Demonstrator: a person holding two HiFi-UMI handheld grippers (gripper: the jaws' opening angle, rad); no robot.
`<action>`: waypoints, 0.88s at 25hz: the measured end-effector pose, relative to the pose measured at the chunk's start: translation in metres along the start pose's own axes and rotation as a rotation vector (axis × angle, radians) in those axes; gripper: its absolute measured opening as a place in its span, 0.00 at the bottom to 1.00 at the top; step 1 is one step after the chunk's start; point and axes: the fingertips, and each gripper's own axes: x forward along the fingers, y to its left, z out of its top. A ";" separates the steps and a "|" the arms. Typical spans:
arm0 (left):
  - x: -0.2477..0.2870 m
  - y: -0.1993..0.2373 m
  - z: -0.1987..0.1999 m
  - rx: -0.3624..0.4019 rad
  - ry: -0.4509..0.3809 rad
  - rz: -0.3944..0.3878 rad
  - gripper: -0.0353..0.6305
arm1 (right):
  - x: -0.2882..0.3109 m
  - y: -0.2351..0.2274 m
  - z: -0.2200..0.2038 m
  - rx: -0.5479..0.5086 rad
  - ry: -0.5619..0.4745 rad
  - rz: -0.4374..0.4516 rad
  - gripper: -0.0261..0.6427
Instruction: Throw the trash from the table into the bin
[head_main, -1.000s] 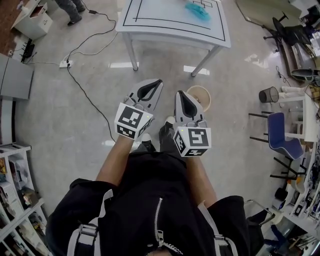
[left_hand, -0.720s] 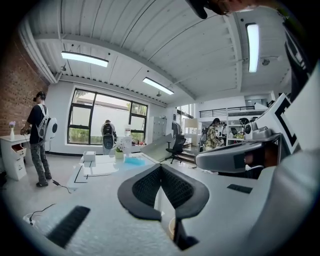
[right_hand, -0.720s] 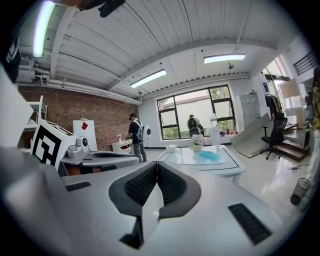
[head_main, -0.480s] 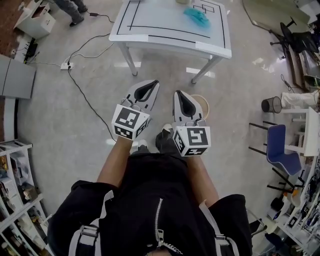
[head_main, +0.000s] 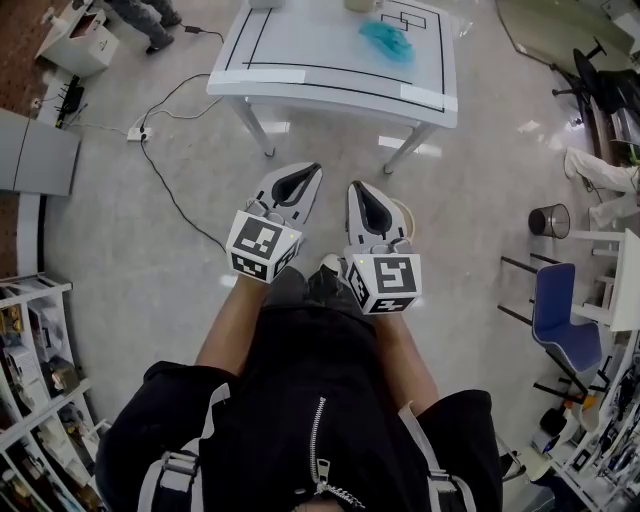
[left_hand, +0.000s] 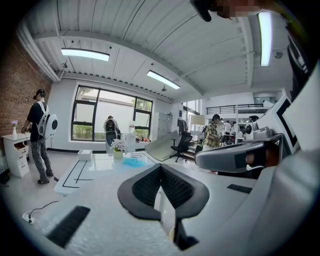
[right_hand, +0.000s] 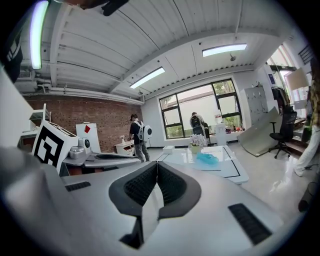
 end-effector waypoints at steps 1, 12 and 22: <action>0.005 -0.002 0.001 0.002 0.002 -0.002 0.06 | -0.001 -0.005 0.001 0.005 -0.001 -0.003 0.05; 0.043 -0.017 0.015 0.031 0.010 -0.033 0.06 | -0.004 -0.048 0.010 0.032 -0.021 -0.040 0.05; 0.064 -0.003 0.023 0.036 -0.007 -0.056 0.06 | 0.013 -0.058 0.016 0.020 -0.026 -0.058 0.05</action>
